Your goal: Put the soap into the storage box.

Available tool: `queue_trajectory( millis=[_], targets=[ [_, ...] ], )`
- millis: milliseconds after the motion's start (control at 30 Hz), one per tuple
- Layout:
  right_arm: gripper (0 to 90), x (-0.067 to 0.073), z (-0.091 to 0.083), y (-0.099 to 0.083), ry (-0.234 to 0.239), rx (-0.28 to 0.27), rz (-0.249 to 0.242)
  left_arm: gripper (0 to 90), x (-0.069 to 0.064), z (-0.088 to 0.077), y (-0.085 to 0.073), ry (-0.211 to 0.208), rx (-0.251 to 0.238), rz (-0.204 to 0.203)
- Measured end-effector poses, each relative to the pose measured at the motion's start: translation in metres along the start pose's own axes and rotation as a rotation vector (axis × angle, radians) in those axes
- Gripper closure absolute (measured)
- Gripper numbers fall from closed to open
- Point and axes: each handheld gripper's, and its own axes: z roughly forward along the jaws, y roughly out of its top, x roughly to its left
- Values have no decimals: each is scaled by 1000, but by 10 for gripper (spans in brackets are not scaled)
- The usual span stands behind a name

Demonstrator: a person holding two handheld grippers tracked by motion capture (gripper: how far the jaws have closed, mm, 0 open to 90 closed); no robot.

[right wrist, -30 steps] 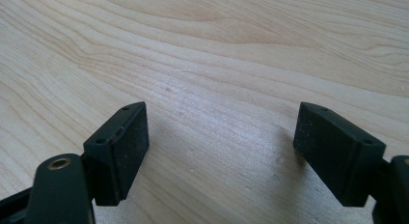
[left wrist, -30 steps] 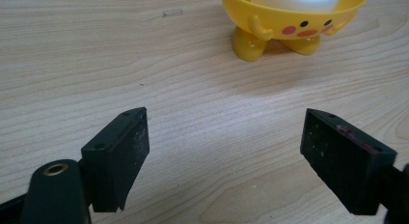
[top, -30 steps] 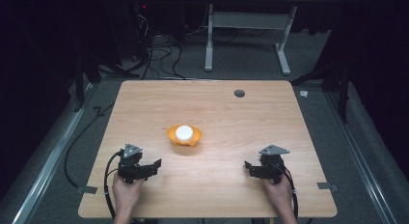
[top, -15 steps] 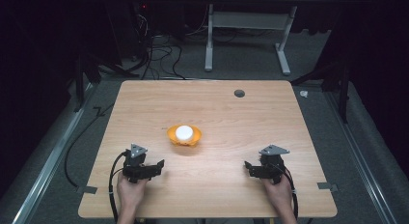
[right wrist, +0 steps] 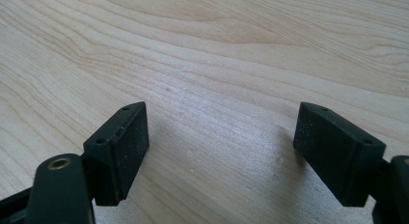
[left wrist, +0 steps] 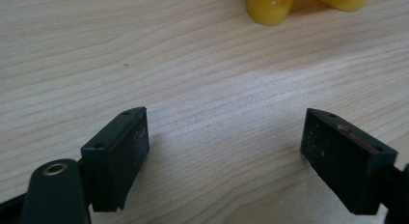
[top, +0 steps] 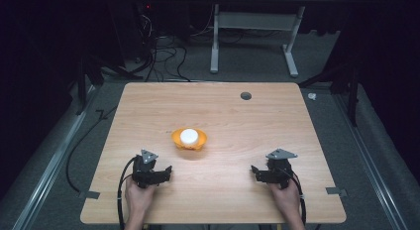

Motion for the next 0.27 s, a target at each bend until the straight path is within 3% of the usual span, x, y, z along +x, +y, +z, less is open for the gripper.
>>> queue_trajectory(
  millis=[100,267],
  targets=[
    [209,0,0,0,0,0,0,159,0,1,-3,7,-27,-7],
    [209,0,0,0,0,0,1,152,0,1,-3,8,-24,-10]
  ],
)
